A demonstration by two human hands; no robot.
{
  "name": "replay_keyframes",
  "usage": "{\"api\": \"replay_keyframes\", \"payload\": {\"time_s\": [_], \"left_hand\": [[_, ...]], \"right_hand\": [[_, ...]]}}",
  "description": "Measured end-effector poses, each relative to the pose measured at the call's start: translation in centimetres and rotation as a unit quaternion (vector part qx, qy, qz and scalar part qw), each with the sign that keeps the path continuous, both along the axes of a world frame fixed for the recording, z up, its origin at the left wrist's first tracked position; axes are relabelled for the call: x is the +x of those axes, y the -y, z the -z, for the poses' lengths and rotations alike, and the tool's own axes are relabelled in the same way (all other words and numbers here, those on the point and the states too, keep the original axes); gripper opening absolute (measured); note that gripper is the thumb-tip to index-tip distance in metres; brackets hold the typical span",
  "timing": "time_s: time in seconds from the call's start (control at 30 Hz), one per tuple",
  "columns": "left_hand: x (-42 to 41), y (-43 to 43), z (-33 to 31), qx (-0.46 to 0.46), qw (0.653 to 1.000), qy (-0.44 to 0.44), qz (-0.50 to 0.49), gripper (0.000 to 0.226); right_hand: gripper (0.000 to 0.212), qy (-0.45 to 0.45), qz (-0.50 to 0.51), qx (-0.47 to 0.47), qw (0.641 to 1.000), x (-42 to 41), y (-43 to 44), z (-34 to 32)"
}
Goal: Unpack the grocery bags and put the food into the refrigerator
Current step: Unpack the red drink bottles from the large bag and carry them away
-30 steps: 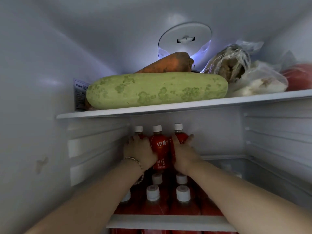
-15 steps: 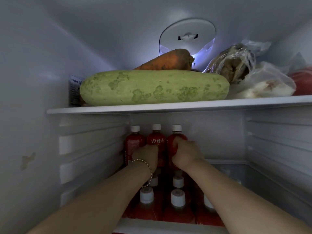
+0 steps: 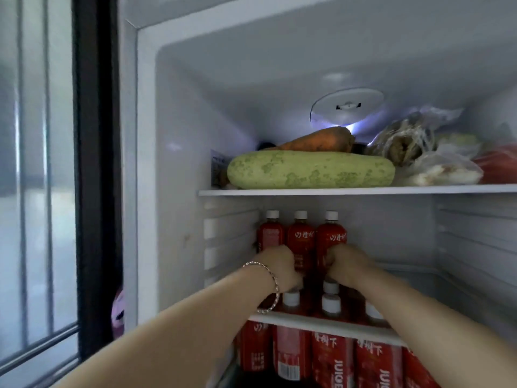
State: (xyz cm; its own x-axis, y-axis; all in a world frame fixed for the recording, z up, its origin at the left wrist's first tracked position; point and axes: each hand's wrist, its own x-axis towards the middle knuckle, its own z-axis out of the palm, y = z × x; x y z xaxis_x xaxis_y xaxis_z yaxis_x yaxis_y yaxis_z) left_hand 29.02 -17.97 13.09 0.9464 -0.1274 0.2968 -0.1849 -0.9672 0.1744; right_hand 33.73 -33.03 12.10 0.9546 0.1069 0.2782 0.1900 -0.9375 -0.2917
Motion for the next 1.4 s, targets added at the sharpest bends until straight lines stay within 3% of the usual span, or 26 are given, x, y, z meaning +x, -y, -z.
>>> {"api": "replay_keyframes", "payload": {"time_s": [0.1,0.23,0.5,0.67,0.8,0.87,1.0,1.13,1.27,1.4], "left_hand": [[-5.0,-2.1,-0.4,-0.003,0.997,0.070,-0.019,0.028],[-12.0,-5.2,0.4,0.036,0.997,0.054,-0.028,0.028],[-25.5,-12.2,2.9,0.087,0.983,-0.132,-0.096,0.034],[-35.5,-16.2,4.0,0.095,0.973,-0.149,-0.150,0.038],[-44.3,-19.3,6.5,0.039,0.953,-0.118,-0.275,0.029],[-49.2,-20.6,8.5,0.012,0.928,-0.087,-0.362,0.018],[-60.7,-20.8,13.1,-0.052,0.849,-0.053,-0.522,0.025],[-74.4,-17.9,18.4,-0.117,0.763,-0.072,-0.632,0.022],[-88.2,-12.9,22.7,-0.165,0.656,-0.107,-0.729,0.025],[-100.5,-6.1,24.8,-0.219,0.543,-0.088,-0.806,0.019]], "right_hand": [[0.020,0.058,-0.027,0.020,0.998,-5.5,-1.0,-1.0],[0.021,0.039,-0.096,-0.004,0.995,-14.6,-3.4,-0.5],[0.023,-0.058,-0.177,-0.085,0.979,-27.8,-9.6,1.2],[0.026,-0.078,-0.277,-0.146,0.947,-34.3,-15.0,2.0],[0.025,-0.054,-0.397,-0.189,0.897,-40.2,-20.0,3.9],[0.024,-0.038,-0.456,-0.203,0.866,-43.3,-22.3,5.6],[0.023,-0.006,-0.557,-0.205,0.805,-51.0,-25.9,10.0],[0.021,0.003,-0.659,-0.172,0.732,-61.8,-27.1,13.9],[0.027,0.032,-0.755,-0.198,0.624,-74.0,-26.9,16.2],[0.030,0.093,-0.830,-0.212,0.508,-86.6,-25.3,18.0]]}}
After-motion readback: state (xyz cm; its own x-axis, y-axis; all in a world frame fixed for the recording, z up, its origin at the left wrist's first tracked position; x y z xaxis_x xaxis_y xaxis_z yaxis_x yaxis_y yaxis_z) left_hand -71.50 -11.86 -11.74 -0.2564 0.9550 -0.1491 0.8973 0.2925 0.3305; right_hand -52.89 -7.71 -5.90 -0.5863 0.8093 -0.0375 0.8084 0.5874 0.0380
